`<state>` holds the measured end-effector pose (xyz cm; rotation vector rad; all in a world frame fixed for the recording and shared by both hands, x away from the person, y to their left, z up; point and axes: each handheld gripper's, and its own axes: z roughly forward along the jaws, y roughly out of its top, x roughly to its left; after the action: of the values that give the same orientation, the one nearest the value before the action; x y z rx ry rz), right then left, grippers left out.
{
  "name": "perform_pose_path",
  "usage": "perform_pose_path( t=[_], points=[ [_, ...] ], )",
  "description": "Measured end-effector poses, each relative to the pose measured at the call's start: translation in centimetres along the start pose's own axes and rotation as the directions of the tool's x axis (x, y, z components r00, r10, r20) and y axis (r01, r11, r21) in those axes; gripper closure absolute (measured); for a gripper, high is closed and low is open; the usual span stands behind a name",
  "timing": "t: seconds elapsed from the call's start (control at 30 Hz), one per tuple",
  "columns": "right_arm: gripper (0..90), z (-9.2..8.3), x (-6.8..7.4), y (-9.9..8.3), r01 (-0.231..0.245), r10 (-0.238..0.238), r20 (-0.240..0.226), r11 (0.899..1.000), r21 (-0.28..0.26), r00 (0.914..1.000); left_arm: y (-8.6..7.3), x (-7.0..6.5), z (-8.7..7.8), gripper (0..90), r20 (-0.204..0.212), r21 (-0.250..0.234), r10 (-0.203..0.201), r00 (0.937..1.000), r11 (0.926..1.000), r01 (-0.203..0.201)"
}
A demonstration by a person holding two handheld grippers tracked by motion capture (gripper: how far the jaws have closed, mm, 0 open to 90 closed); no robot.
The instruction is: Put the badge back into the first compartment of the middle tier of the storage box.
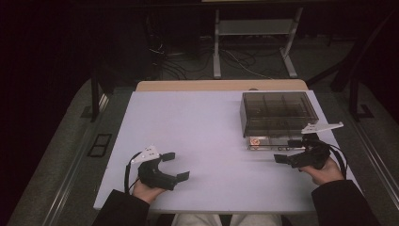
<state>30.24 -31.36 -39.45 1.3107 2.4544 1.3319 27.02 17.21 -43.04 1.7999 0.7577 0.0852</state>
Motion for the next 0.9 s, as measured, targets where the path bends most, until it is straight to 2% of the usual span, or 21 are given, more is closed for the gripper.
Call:
perform_pose_path(
  t=[0.5, 0.9],
  points=[
    [0.1, 0.6, 0.2, -2.3, -0.002, 0.002, -0.013, 1.0, -0.009, 0.9999, 0.0, 0.1, 0.1, 0.0, 0.002, 0.01, -0.004, 1.0, 0.9999, 0.004],
    [0.1, 1.7, 0.5, -3.6, 0.015, -0.014, -0.029, 1.0, 0.015, 0.9995, 0.0, 0.1, 0.1, 0.0, 0.007, 0.014, -0.002, 1.0, 0.9999, 0.002]
  ],
)
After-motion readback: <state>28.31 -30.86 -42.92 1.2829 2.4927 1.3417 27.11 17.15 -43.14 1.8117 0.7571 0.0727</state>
